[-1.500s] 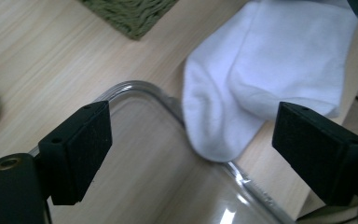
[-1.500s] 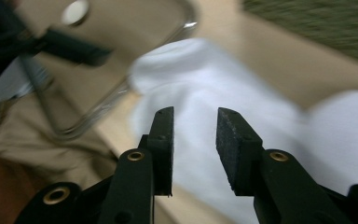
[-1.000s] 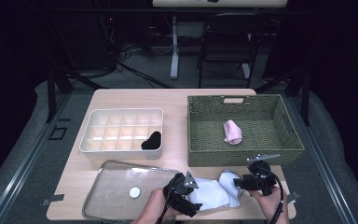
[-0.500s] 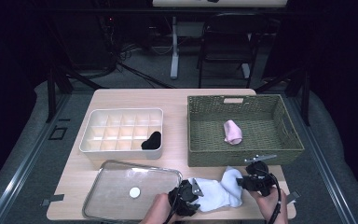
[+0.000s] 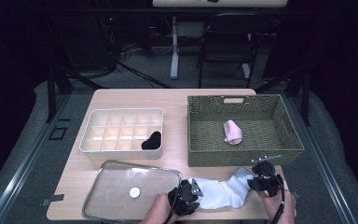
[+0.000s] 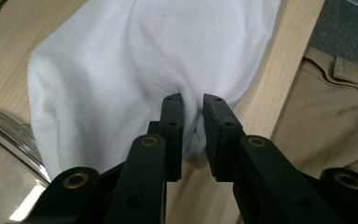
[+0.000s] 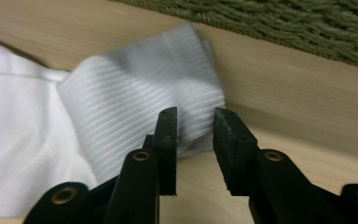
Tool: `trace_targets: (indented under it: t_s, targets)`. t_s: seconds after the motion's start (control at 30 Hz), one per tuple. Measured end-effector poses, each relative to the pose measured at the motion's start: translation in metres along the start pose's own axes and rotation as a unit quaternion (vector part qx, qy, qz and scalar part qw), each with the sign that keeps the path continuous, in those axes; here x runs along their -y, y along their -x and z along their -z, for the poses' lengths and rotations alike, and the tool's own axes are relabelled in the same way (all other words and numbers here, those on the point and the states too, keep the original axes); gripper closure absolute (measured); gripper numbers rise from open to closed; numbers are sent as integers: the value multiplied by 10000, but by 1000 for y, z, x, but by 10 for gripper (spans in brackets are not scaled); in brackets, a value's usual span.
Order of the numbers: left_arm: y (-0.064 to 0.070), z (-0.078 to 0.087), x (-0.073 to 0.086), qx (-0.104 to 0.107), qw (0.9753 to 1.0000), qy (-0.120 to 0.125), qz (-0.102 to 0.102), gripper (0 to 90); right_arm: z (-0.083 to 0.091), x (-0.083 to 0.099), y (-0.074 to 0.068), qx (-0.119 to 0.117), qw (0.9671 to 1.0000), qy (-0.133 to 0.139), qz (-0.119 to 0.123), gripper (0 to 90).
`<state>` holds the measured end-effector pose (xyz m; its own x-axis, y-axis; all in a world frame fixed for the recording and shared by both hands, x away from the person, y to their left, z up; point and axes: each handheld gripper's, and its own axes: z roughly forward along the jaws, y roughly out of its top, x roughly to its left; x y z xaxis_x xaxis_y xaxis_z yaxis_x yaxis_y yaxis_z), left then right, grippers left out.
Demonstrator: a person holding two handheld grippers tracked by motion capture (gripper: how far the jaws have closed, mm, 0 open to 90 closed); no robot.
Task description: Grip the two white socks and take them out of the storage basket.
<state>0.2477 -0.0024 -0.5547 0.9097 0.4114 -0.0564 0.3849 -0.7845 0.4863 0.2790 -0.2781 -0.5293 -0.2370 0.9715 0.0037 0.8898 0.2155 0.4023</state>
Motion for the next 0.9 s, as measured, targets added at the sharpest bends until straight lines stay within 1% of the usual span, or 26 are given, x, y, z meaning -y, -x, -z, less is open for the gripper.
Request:
trace_targets:
  t_s: [0.03, 0.1, 0.17, 0.2, 0.23, 0.27, 0.3, 0.33, 0.4, 0.47, 0.5, 0.57, 0.67, 0.73, 0.77, 0.8, 0.83, 0.87, 0.9]
  targets:
    - [0, 0, 0, 11, 10000, 41, 3, 784, 1, 0, 1, -50, 10000, 50, -5, 669]
    - [1, 1, 0, 3, 10000, 67, -36, 793, 1, -1, 3, -97, 9996, 251, -15, 633]
    - [1, 2, 0, -10, 10000, 87, -48, 802, -3, -1, 4, -117, 9995, 290, -15, 616]
    - [1, 3, 0, -12, 9999, 89, -62, 806, -7, -1, 5, -102, 9996, 252, -17, 616]
    - [0, 4, -1, -33, 9999, 105, -83, 810, -11, -2, 6, -76, 9998, 173, 8, 632]
    - [0, 4, -1, -39, 9999, 107, -83, 815, -15, -2, 6, -52, 9999, 116, 32, 687]
    - [0, 5, -1, -41, 9999, 106, -94, 817, -17, -2, 6, 2, 9999, 120, 18, 720]
    - [0, 6, -1, -43, 9998, 148, -94, 819, -17, -2, 6, 14, 9999, 105, 25, 742]
    - [-2, 8, -1, -76, 9997, 194, -133, 824, -13, -3, 6, -86, 9998, 184, 15, 789]
    - [-4, 11, -1, -63, 9995, 277, -101, 825, -8, -2, 5, -42, 9997, 249, 45, 835]
    - [-6, 13, -1, -69, 9995, 290, -113, 825, -6, -2, 4, -48, 9996, 280, 46, 850]
    - [-9, 18, -2, -50, 9993, 364, -56, 826, -1, -2, 2, -15, 9994, 342, 85, 863]
    - [-14, 25, -3, -85, 9989, 465, -21, 825, 4, -2, -1, -5, 9991, 426, 92, 875]
    - [-17, 28, -3, -103, 9988, 487, 6, 825, 3, -2, -1, 7, 9988, 473, 107, 863]
    - [-19, 29, -2, -120, 9988, 482, 21, 825, 2, -2, 0, -5, 9985, 525, 140, 822]
    - [-19, 29, -2, -120, 9988, 482, 21, 824, -2, -2, 3, -56, 9977, 653, 182, 757]
    - [-21, 28, -2, -80, 9990, 437, 36, 824, -4, -2, 5, -72, 9975, 676, 180, 706]
    - [-22, 27, -1, -78, 9992, 397, 75, 823, -6, -3, 8, -98, 9973, 714, 145, 695]
    - [-22, 27, -1, -78, 9992, 397, 75, 822, -8, -4, 11, -217, 9971, 704, 163, 657]
